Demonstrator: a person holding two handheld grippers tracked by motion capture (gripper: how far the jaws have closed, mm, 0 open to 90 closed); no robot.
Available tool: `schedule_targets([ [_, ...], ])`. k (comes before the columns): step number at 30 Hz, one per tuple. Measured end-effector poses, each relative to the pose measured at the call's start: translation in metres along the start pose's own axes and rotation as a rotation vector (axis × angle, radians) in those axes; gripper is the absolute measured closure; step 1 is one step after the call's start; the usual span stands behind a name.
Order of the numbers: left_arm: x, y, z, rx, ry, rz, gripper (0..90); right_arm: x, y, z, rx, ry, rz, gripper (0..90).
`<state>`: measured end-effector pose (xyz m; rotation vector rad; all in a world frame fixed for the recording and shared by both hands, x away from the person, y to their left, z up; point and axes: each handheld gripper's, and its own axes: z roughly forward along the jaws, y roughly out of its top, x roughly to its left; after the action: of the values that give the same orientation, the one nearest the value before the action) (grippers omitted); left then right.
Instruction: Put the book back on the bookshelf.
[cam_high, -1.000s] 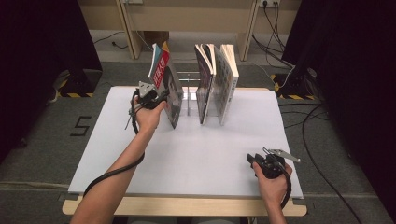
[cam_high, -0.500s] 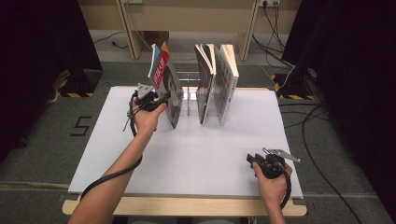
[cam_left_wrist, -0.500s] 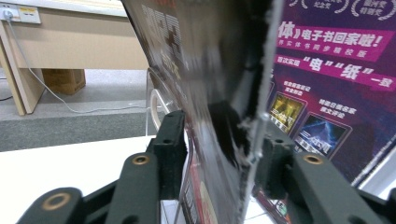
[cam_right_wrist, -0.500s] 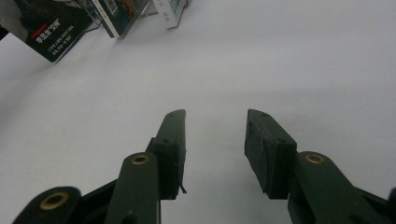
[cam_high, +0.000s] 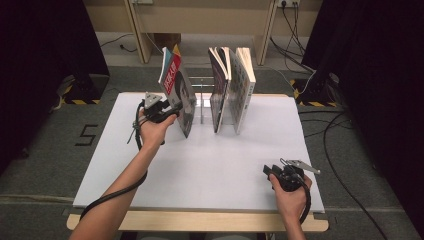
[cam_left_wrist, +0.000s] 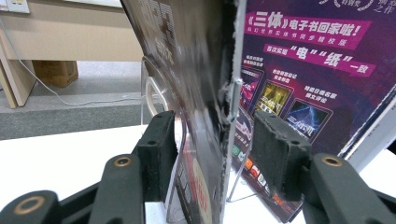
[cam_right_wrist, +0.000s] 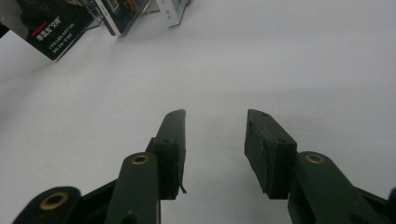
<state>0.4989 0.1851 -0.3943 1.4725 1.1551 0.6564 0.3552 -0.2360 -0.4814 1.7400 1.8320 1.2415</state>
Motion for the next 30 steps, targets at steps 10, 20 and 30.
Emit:
schedule_targets([
  [10,0.003,-0.003,-0.010,0.031,-0.005,0.008,46.4,0.001,0.000,0.001,0.003,-0.003,-0.005,58.8],
  [20,0.008,-0.003,-0.018,0.050,-0.012,0.001,45.8,0.001,-0.001,0.001,0.004,-0.004,-0.003,58.8],
  [30,0.012,-0.009,-0.030,0.078,-0.037,-0.001,44.6,0.001,0.000,0.000,-0.002,-0.003,-0.005,58.9],
])
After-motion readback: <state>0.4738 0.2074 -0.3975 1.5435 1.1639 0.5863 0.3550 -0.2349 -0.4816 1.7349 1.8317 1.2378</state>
